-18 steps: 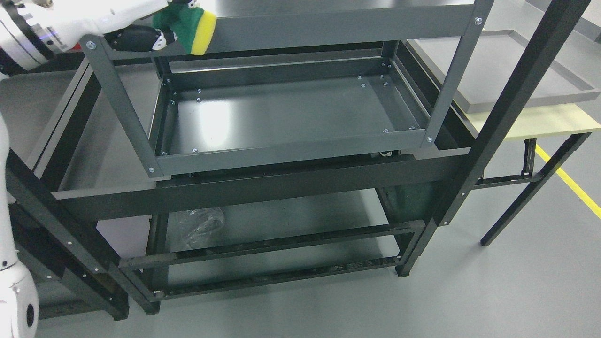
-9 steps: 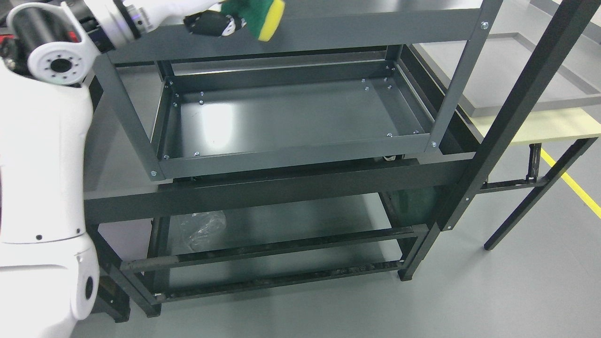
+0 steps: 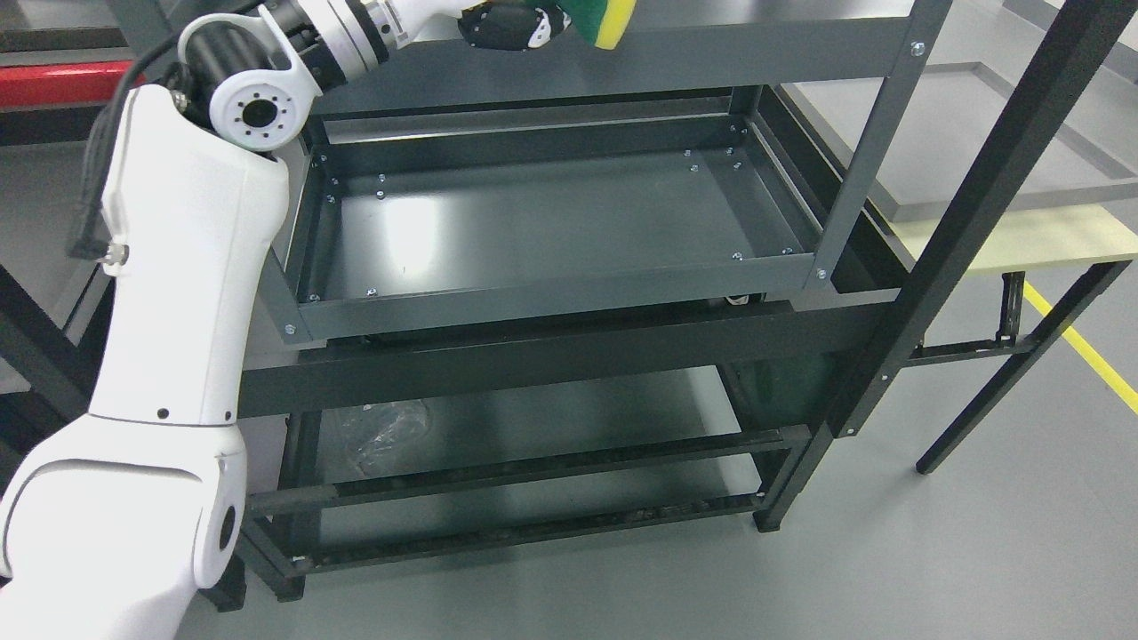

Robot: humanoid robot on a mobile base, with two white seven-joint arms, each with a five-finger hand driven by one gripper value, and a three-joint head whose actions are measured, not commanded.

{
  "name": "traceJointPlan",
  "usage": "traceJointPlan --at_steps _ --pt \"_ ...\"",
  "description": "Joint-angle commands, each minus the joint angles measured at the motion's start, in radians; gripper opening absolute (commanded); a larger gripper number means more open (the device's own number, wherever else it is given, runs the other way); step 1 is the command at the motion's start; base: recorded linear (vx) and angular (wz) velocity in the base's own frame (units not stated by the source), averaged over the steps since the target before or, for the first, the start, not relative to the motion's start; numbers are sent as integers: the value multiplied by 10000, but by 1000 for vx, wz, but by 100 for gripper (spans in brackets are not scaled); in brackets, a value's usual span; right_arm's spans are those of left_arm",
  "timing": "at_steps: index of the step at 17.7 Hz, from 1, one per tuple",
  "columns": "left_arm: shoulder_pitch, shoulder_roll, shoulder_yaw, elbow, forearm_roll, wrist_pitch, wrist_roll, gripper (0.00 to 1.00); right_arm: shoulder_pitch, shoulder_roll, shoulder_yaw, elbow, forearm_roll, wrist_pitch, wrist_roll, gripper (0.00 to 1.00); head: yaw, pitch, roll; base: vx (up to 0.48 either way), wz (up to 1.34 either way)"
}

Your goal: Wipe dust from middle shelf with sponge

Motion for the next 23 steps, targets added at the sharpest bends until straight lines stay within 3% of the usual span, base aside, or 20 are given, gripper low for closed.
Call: traceJointPlan --at_steps 1,6,10,16,23 --pt "-115 -463 -1626 1679 380 223 167 7 5 -175 0 -174 0 722 -4 100 0 0 0 0 0" --pt "-865 -463 -1611 1403 349 192 -138 7 -10 -175 0 -174 0 722 -4 100 0 0 0 0 0" --pt "-1250 -463 -1565 929 349 146 -1241 7 -10 -175 0 -174 0 737 -4 100 0 0 0 0 0" --pt "-1097 1063 -95 -330 457 -697 -4216 7 5 -175 0 -174 0 722 -4 100 0 0 0 0 0" --pt "-1174 2643 306 -560 1451 -697 -5029 7 5 -175 0 -174 0 722 -4 100 0 0 0 0 0"
